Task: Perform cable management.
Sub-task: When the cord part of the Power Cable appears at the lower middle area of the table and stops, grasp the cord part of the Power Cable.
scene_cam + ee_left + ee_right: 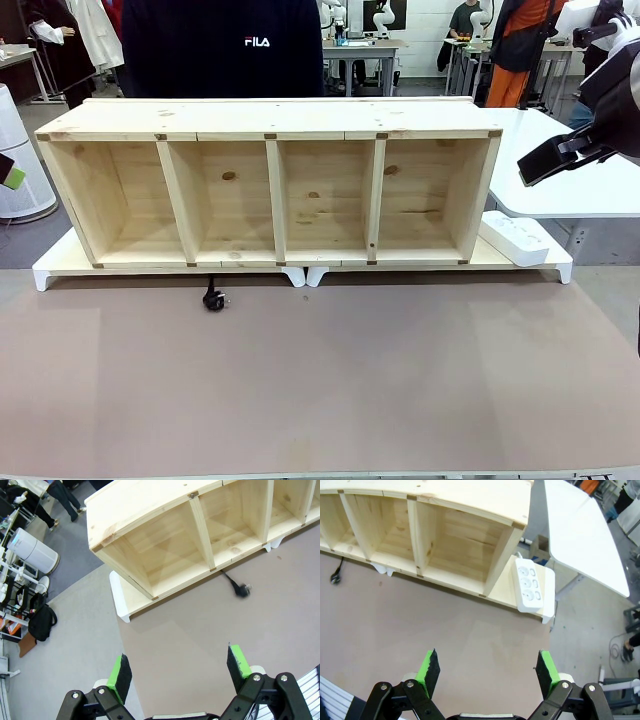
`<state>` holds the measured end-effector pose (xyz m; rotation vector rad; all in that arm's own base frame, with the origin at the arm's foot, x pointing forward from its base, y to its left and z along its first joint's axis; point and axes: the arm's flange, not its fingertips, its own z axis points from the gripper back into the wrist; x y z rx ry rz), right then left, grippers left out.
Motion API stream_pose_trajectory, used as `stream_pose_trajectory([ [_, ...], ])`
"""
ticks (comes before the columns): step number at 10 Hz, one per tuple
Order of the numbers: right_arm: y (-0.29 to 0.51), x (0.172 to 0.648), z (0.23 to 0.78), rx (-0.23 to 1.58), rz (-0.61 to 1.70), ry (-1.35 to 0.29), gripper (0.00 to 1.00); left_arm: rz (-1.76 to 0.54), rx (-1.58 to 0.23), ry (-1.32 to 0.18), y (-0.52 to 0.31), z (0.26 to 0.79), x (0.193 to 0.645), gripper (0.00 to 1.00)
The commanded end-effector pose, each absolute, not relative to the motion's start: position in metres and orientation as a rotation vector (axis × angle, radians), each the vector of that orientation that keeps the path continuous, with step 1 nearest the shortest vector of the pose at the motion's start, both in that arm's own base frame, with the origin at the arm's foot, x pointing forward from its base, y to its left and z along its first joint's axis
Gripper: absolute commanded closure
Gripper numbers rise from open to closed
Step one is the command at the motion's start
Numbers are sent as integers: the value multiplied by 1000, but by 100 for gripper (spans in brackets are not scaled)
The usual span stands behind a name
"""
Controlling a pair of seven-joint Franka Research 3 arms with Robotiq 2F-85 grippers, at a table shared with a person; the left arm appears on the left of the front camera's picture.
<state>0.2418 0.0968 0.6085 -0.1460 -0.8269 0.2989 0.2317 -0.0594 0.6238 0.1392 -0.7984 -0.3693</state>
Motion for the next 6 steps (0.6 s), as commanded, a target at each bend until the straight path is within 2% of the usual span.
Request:
stream_pose_trajectory([
  [1, 97, 242, 609, -146, 298, -829, 0, -368, 142, -803, -60, 625, 231, 0],
  [6, 97, 242, 609, -146, 298, -829, 0, -368, 142, -803, -60, 625, 231, 0],
])
